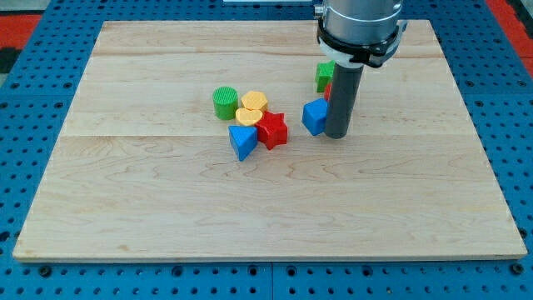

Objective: Push the blue cube left a bit

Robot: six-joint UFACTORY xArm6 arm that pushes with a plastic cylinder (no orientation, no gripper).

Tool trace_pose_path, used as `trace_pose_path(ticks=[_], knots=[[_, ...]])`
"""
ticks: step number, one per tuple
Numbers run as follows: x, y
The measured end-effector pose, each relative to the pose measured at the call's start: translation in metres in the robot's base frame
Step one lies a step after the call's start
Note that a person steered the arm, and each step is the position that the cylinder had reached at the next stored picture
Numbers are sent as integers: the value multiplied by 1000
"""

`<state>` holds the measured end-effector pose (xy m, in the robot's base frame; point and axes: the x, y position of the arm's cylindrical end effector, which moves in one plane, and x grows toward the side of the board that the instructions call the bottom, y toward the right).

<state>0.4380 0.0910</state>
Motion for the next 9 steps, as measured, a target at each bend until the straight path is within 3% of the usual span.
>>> trace_pose_path(ticks=[3, 9], knots=[[-14, 45], [-20, 45]])
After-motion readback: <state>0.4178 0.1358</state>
